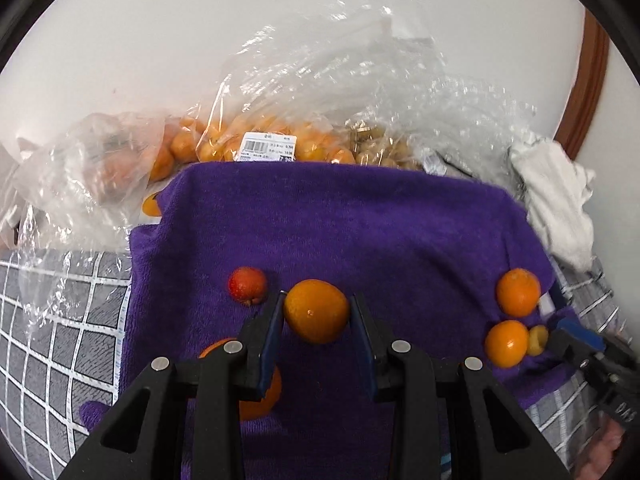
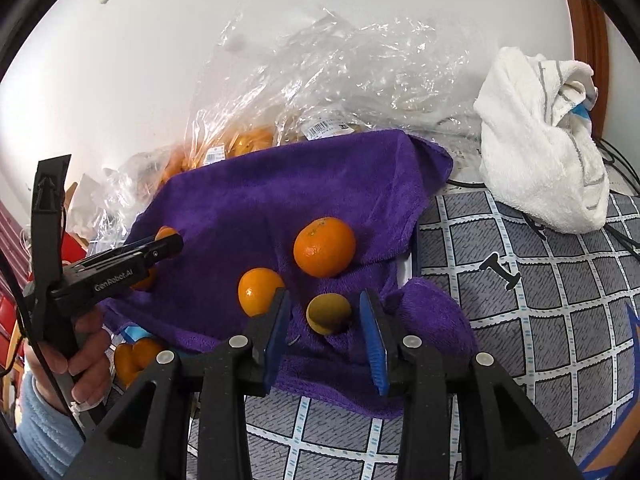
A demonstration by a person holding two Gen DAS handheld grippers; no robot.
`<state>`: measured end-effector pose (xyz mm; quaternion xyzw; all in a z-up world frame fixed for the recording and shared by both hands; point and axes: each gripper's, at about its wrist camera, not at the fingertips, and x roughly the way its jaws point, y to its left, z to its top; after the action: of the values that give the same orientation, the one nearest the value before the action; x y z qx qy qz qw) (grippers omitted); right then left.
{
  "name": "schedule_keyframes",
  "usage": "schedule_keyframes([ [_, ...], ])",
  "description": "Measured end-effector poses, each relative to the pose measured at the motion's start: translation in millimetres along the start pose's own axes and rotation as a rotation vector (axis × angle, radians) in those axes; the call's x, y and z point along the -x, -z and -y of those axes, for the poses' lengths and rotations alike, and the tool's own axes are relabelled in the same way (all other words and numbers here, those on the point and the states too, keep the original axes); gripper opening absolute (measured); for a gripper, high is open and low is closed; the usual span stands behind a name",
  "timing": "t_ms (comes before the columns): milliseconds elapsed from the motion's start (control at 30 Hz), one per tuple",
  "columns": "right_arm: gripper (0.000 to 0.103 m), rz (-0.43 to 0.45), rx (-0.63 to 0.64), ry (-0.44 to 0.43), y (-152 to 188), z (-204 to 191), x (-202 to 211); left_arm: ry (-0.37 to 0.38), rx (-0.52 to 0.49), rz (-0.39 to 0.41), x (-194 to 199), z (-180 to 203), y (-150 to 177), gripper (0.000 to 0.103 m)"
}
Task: Organize fruits
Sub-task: 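Carry both fruits over the purple towel and open both tools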
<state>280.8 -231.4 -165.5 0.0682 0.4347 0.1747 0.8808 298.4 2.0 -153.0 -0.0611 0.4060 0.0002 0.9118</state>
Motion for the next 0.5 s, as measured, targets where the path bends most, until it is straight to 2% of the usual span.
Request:
schedule_keyframes([
  [100,0.036,0.021,0.023,0.002,-0.5,-6.9,7.7,0.018,0.036,0.003,10.9,-4.1,-6.9,0.032],
  [200,0.038,0.066,0.061,0.022,-0.5,-16.2,18.2,0.047,0.047,0.013,26.5,-7.3,-4.7,0.04],
  [267,0.042,0.093,0.08,0.027,0.0,-19.9,23.4,0.038,0.037,0.034,40.0,-11.4,2.0,0.04],
  [333,0.042,0.111,0.103,0.029,0.8,-23.7,26.0,0.022,0.04,0.055,54.4,-20.5,12.9,0.04],
  [500,0.042,0.126,0.145,0.024,0.9,-36.3,29.2,0.028,0.069,0.037,74.0,-47.2,38.9,0.04],
])
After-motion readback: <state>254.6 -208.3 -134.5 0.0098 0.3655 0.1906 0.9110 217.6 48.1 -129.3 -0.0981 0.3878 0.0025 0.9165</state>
